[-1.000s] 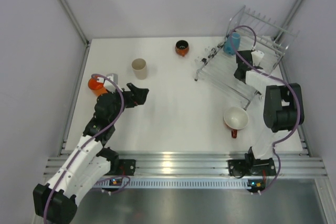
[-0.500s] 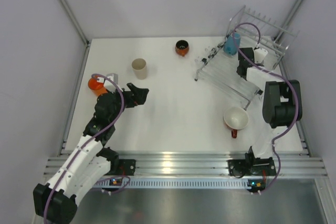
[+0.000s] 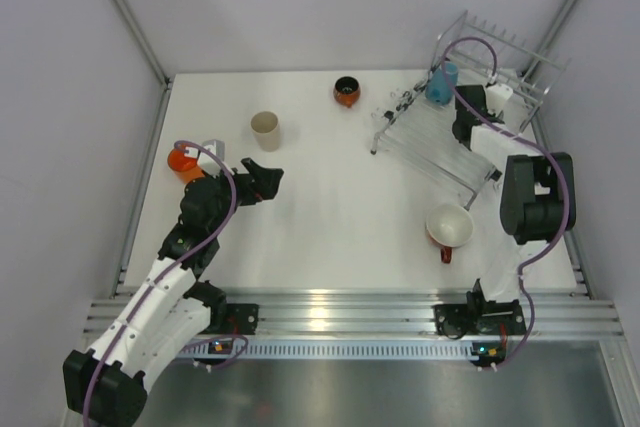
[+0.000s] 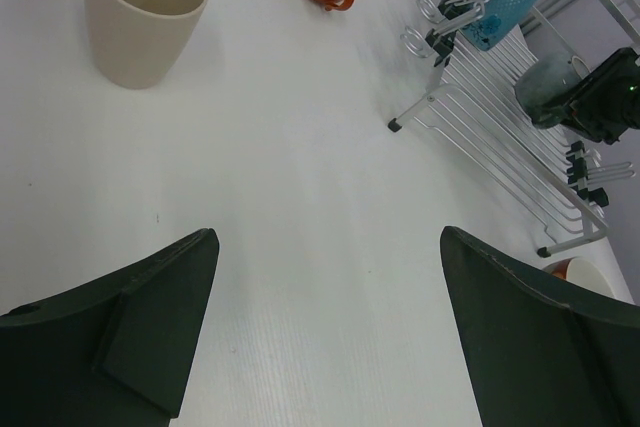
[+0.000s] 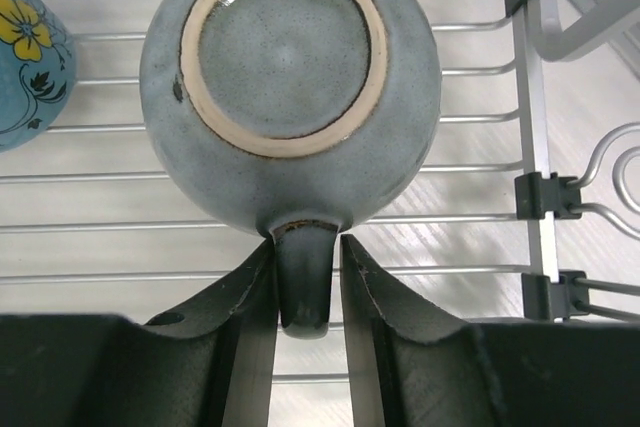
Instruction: Load the cups into the dish rack
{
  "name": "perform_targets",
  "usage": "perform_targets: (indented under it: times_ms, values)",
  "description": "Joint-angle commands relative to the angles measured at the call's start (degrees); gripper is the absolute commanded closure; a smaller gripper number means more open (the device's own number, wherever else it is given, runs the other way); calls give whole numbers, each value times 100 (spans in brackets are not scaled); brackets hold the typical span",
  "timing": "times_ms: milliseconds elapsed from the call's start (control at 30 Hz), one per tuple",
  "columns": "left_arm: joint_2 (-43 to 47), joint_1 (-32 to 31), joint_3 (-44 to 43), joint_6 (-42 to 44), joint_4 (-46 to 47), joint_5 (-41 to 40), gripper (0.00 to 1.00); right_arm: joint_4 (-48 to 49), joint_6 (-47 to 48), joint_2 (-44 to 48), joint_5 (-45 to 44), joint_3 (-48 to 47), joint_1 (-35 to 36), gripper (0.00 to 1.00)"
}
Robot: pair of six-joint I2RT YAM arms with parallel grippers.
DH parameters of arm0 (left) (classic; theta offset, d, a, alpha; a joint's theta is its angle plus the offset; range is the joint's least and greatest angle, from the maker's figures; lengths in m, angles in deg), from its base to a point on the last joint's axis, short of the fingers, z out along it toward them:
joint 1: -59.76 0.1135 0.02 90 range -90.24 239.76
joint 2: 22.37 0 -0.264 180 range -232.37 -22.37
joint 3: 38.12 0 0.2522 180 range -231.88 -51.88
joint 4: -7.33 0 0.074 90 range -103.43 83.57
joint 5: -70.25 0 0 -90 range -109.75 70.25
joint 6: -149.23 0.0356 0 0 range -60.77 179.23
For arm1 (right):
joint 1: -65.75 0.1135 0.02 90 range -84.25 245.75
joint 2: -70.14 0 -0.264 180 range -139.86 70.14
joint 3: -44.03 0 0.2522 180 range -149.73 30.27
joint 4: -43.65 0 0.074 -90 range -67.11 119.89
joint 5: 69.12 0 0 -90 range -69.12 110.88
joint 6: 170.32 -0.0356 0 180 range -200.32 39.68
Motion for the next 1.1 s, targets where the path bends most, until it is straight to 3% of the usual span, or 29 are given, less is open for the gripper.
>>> perform_targets:
  times_ms: [0,433,1067]
  values:
    - [90,-5,-102,65,193,-77,2,246,262,80,-410,-405,-73,71]
    - [108,-14,-128,83,167,-77,2,387,789,-281,-911,-722,-170,76]
    - [46,-5,-189,100,167,-77,2,467,1114,-694,-832,-1091,-609,76]
